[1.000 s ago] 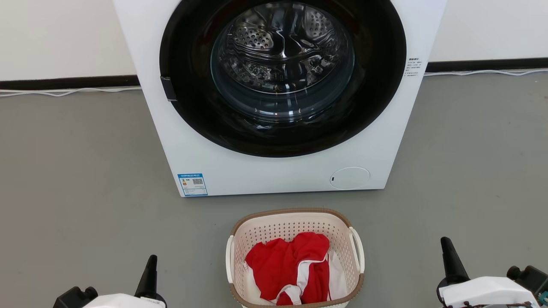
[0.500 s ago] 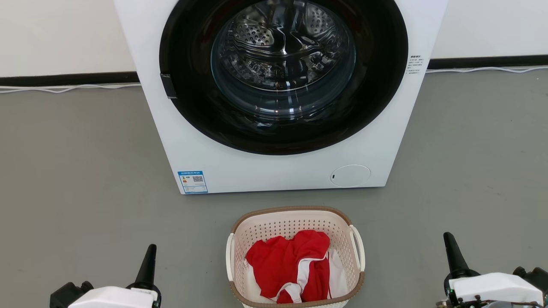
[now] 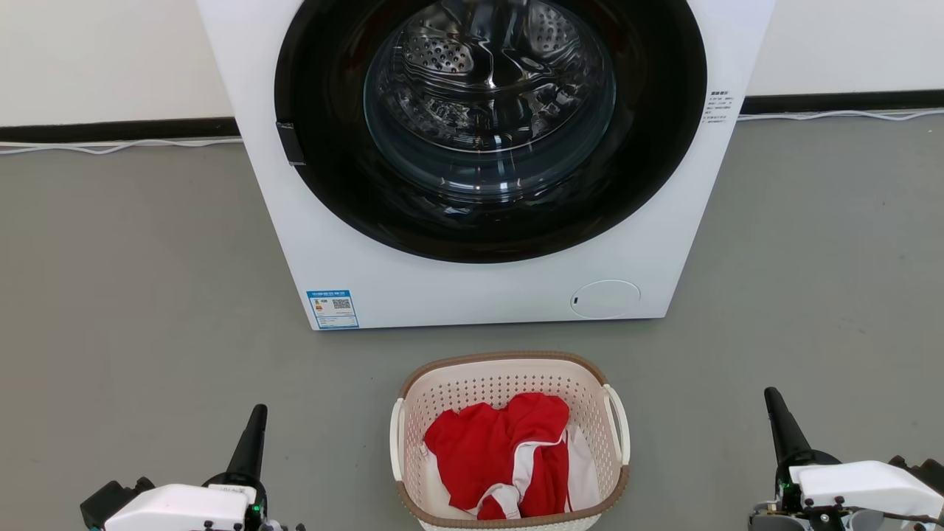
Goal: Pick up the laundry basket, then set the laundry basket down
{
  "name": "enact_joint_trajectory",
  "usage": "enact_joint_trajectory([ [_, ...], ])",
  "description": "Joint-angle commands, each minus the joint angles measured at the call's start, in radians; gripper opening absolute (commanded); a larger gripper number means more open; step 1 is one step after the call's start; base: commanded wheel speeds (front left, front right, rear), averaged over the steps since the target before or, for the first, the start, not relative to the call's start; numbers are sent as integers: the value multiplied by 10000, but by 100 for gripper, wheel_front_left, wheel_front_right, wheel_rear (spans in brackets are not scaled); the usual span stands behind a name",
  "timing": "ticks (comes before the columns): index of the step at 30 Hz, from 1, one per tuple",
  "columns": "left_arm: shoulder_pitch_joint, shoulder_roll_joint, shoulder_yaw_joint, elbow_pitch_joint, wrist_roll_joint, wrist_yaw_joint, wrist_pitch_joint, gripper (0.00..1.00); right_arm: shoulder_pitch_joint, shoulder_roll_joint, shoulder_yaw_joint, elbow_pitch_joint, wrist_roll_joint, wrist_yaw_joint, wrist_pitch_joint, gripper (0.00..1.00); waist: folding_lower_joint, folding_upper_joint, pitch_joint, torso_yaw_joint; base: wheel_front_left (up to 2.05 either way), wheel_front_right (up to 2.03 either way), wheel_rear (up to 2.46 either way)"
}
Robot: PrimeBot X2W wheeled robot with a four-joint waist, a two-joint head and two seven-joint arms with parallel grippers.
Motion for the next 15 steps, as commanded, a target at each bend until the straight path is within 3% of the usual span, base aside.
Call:
enact_joint_trajectory([
  [1,-529,90,281,-341,-253,-98,74,0,-505,-51,165,-383,344,61,116,0,0,-1,7,2,0,0,0],
  [15,-699,84,454,-527,-1639,-253,485,0,-576,-48,112,-626,2110,69,518,0,0,-1,99,23,0,0,0],
])
